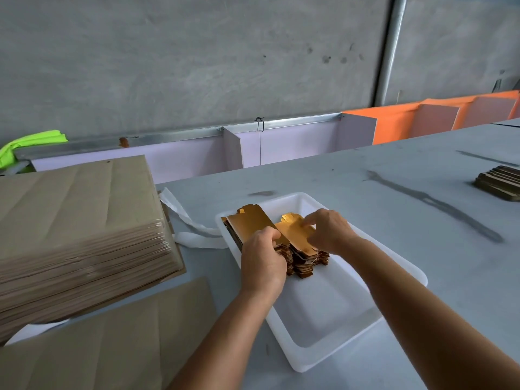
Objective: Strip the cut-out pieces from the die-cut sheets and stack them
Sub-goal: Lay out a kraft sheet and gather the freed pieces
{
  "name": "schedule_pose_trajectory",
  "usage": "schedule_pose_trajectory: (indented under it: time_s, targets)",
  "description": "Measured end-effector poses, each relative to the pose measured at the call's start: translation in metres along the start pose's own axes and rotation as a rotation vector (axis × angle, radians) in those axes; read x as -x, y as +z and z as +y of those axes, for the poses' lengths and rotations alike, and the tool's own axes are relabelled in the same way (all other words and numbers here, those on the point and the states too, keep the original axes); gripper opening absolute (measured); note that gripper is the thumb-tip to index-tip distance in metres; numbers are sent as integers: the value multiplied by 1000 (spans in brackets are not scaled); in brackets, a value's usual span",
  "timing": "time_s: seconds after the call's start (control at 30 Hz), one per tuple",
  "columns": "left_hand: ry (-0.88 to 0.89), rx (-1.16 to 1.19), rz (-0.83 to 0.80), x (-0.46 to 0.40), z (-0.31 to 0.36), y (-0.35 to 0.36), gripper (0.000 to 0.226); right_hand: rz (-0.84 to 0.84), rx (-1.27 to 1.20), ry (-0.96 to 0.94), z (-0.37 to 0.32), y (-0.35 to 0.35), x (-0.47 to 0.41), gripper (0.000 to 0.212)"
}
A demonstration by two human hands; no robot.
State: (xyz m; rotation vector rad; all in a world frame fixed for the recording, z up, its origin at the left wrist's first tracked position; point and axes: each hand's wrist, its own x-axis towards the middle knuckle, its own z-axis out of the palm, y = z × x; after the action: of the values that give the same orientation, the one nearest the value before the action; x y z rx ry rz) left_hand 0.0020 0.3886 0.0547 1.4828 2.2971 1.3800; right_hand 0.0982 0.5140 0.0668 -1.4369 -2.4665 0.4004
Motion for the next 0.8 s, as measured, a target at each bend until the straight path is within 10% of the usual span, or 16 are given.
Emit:
schedule_pose_trajectory:
  time_s: [0.33,0.53,0.8]
  targets:
    - [-34,28,0,1,2,0,51,-130,146,-180,2,13,17,46]
    - [-153,45,262,3,-3,-5,52,-95,144,-128,4,14,20,53]
    - [-217,-38,189,3,-4,-3,43,-39,-228,-112,-2,15,25,60]
